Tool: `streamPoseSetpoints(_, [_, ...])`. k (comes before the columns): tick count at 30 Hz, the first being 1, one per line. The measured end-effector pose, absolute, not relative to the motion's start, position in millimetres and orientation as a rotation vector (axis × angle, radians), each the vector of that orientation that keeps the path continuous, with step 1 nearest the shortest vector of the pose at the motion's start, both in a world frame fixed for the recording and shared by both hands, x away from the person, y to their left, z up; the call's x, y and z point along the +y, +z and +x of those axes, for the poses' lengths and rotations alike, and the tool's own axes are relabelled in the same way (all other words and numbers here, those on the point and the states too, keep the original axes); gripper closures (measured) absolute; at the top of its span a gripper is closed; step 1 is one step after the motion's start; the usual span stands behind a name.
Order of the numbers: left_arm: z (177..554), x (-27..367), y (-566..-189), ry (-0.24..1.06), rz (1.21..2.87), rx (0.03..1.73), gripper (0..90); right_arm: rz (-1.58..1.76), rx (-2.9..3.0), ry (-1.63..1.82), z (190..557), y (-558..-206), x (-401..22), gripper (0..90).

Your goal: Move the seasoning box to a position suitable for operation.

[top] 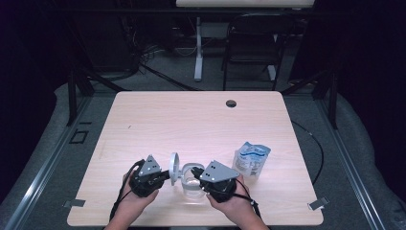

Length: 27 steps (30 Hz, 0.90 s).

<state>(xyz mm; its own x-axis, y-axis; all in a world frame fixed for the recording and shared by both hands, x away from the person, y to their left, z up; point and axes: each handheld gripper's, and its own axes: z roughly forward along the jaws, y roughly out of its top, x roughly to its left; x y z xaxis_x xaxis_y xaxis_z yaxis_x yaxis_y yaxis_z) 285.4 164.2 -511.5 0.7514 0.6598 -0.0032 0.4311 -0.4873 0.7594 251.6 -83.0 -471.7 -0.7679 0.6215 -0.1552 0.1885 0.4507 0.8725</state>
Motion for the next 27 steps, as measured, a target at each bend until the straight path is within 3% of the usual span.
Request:
streamPoseSetpoints(8, [286,175,-510,0.364,2.112,0.872,84.5,0.713,2.241,1.259,251,-476,-97,80.8])
streamPoseSetpoints(20, [287,184,-510,0.392,2.050,0.911,66.5,0.753,2.215,1.280,250,-480,-112,67.1])
streamPoseSetpoints(27, [288,190,-509,0.402,2.034,0.925,63.9,0.744,2.190,1.302,251,-484,-112,59.7])
